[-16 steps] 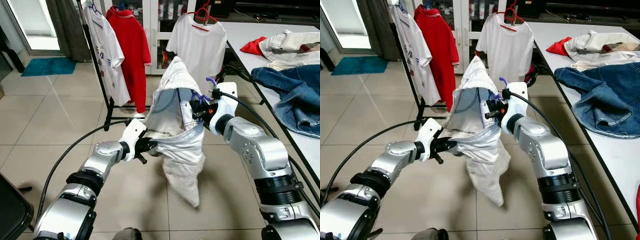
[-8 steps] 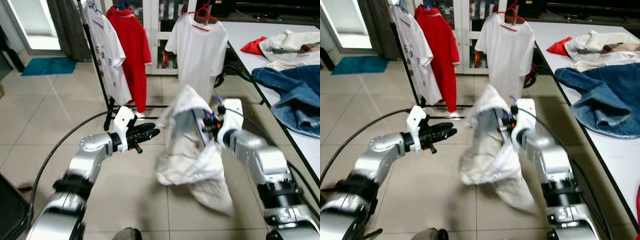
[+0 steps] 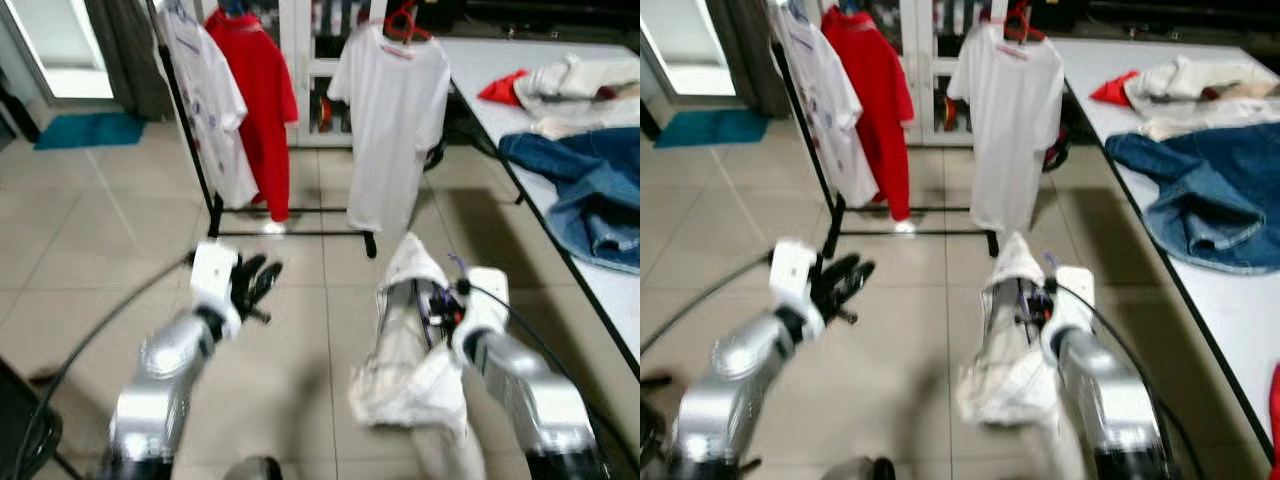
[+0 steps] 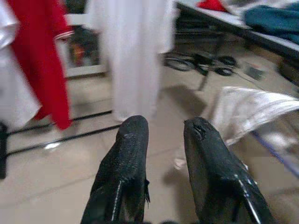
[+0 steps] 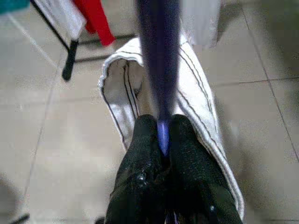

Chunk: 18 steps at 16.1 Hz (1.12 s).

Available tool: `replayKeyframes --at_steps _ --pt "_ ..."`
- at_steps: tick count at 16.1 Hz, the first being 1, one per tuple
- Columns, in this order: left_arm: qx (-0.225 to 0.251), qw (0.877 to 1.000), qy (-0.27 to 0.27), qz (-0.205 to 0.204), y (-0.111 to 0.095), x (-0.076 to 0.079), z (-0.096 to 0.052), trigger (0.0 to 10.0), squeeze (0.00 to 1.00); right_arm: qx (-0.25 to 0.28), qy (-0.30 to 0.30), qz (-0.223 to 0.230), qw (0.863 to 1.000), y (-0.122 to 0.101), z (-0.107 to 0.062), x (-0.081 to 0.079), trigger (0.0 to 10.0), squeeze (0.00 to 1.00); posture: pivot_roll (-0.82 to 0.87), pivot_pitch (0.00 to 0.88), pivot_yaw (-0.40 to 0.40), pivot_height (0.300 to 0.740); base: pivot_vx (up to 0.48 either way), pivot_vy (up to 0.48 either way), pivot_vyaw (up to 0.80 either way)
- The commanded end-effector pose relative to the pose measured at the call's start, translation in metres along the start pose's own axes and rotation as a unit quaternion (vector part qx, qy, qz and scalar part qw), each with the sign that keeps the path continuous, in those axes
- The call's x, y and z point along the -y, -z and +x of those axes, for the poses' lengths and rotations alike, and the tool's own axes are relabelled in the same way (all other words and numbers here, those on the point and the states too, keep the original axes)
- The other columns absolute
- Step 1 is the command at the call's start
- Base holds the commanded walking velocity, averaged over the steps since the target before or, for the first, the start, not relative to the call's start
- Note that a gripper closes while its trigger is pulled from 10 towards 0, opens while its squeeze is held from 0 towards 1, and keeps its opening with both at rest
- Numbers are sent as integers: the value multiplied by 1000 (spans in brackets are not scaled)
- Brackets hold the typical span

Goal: Hang hanger

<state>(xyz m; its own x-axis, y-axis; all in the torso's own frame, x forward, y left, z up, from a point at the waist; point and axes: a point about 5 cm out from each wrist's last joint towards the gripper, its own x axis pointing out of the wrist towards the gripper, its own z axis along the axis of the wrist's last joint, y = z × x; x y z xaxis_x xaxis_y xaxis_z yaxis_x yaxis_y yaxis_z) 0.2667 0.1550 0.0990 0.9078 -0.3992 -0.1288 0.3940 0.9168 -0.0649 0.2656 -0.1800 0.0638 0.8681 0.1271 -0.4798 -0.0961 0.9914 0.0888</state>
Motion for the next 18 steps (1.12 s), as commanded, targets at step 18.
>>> replayKeyframes --at_steps 18 --pt "-3 995 -97 8 -7 -16 -7 10000 0 84 4 -12 996 -23 -1 -20 10000 0 2 25 21 740 299 0 111"
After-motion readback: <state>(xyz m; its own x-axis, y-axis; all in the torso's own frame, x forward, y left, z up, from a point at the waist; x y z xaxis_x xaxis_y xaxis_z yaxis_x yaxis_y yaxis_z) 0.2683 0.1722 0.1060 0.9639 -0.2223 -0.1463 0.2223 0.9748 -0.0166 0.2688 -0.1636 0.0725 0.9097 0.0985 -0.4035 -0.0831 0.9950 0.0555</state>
